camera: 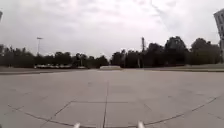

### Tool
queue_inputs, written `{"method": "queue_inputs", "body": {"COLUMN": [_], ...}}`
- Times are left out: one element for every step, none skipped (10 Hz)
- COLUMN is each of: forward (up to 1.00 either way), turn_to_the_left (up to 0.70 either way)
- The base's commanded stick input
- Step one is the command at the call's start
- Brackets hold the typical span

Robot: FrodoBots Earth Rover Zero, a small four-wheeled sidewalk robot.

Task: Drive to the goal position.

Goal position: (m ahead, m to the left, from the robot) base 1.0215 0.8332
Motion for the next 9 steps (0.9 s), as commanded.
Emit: {"method": "queue_inputs", "body": {"forward": [0.85, 0.85, 0.85, 0.85, 0.85, 0.85, 0.85, 0.85, 0.85], "turn_to_the_left": [0.00, 0.00, 0.00, 0.00, 0.00, 0.00, 0.00, 0.00, 0.00]}}
